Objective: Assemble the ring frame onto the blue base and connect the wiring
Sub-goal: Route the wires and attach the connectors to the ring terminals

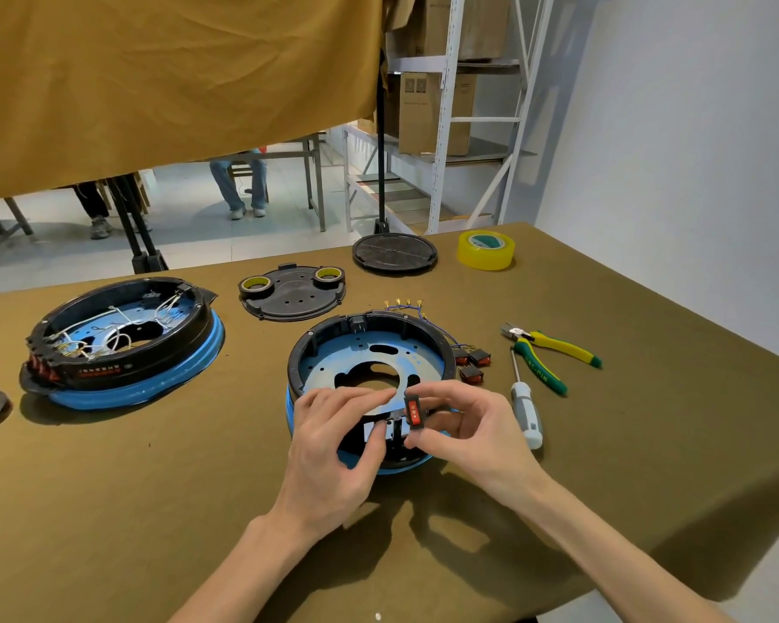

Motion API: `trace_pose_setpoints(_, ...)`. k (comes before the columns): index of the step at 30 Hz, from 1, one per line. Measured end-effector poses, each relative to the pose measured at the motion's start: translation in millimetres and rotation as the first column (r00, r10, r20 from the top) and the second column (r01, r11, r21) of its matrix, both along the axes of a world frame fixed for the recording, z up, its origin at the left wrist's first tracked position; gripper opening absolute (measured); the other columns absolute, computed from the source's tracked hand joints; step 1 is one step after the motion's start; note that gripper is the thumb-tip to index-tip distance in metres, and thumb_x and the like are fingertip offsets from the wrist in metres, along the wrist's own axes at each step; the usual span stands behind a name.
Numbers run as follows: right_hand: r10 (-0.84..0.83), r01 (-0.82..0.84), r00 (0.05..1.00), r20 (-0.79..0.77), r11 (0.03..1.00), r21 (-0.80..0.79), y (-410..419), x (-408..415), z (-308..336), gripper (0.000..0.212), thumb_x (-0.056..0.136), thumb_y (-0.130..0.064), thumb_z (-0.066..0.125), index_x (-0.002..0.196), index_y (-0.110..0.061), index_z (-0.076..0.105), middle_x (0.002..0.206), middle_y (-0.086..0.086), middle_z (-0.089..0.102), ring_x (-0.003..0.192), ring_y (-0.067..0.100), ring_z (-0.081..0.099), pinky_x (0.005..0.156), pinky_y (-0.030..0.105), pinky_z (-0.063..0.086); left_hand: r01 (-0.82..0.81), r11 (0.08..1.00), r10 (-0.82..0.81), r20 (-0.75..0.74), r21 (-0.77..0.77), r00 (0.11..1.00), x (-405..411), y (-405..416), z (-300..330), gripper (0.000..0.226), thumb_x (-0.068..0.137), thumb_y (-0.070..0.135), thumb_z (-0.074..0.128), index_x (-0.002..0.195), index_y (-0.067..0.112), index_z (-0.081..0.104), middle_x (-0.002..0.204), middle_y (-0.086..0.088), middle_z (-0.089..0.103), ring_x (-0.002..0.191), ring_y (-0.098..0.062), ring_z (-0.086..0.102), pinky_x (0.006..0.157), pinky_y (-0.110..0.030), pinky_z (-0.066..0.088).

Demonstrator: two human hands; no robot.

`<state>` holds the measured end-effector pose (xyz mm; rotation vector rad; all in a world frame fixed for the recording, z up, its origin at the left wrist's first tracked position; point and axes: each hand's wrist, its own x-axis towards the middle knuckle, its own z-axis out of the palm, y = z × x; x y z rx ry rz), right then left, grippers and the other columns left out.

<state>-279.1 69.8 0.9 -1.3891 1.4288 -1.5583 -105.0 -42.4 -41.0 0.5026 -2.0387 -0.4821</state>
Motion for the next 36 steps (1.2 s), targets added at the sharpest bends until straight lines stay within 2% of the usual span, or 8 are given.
trace_pose_setpoints(8,0.086,-0.086,0.996,-0.016,0.996,-0.015,2,-1,-6,0.044,0.086,-0.006,0.075,0.127,-0.024,0.072,0.112,0.003,0.077,0.1,0.026,0.075,0.086,0.031,0.06,0.066,0.997,-0.067,-0.024,-0.048,0.997,-1,3,3,0.033,0.097,0.042,0.064,0.127,0.031,0.07,0.115,0.015,0.066,0.111,-0.014,0.06,0.1,-0.037,0.038)
trace_pose_setpoints(13,0.094,-0.094,0.995,-0.024,0.996,-0.008,4,-2,-7,0.045,0.087,-0.006,0.074,0.128,-0.026,0.072,0.114,0.003,0.076,0.1,0.028,0.075,0.089,0.038,0.061,0.066,0.997,-0.068,-0.043,-0.048,0.997,-2,1,1,0.031,0.096,0.04,0.067,0.126,0.032,0.07,0.109,0.015,0.067,0.107,-0.011,0.06,0.097,-0.036,0.039)
trace_pose_setpoints(17,0.088,-0.088,0.993,-0.081,0.996,0.012,5,-1,-5,0.044,0.088,-0.009,0.073,0.129,-0.025,0.071,0.116,-0.003,0.076,0.099,0.026,0.075,0.089,0.035,0.061,0.067,0.997,-0.069,-0.081,-0.024,0.994,-3,3,-3,0.031,0.097,0.043,0.066,0.125,0.032,0.07,0.107,0.015,0.067,0.105,-0.009,0.06,0.092,-0.038,0.043)
trace_pose_setpoints(21,-0.003,0.018,0.937,-0.349,0.999,0.039,10,3,-8,0.043,0.095,-0.012,0.068,0.132,-0.034,0.067,0.111,-0.02,0.074,0.098,0.013,0.071,0.087,0.02,0.055,0.045,0.999,-0.046,-0.097,-0.021,0.994,-5,6,-4,0.03,0.095,0.043,0.067,0.123,0.032,0.069,0.108,0.017,0.065,0.106,-0.007,0.059,0.088,-0.04,0.047)
trace_pose_setpoints(26,-0.099,0.111,0.842,-0.53,0.994,-0.01,15,8,-6,0.037,0.097,-0.028,0.066,0.134,-0.03,0.065,0.12,-0.022,0.069,0.115,-0.001,0.062,0.096,0.011,0.047,0.01,0.999,-0.013,-0.08,-0.036,0.997,-10,9,-2,0.029,0.094,0.04,0.069,0.118,0.025,0.075,0.107,0.015,0.063,0.103,-0.007,0.059,0.085,-0.037,0.048)
trace_pose_setpoints(28,-0.134,0.137,0.818,-0.559,0.99,-0.037,16,10,-6,0.033,0.098,-0.033,0.064,0.13,-0.029,0.066,0.117,-0.02,0.067,0.115,-0.001,0.06,0.096,0.012,0.047,-0.001,0.999,-0.001,-0.069,-0.038,0.998,-11,10,-2,0.029,0.095,0.041,0.068,0.117,0.025,0.076,0.106,0.013,0.064,0.103,-0.007,0.059,0.086,-0.036,0.048)
trace_pose_setpoints(30,-0.224,0.222,0.792,-0.567,0.972,-0.075,16,11,-7,0.027,0.096,-0.033,0.065,0.121,-0.025,0.073,0.106,-0.017,0.062,0.105,0.005,0.06,0.086,0.013,0.049,-0.015,0.998,0.012,-0.05,-0.061,0.999,-11,10,-1,0.026,0.095,0.037,0.068,0.115,0.024,0.077,0.107,0.011,0.065,0.104,-0.007,0.06,0.087,-0.033,0.049)
trace_pose_setpoints(36,-0.404,0.379,0.742,-0.534,0.911,-0.161,15,10,-11,0.027,0.089,-0.014,0.078,0.115,-0.021,0.073,0.092,-0.017,0.064,0.089,0.003,0.062,0.074,0.008,0.047,-0.105,0.993,0.11,0.105,-0.057,0.988,-12,11,2,0.035,0.095,0.034,0.064,0.126,0.02,0.072,0.114,0.007,0.069,0.109,-0.006,0.059,0.097,-0.021,0.043)
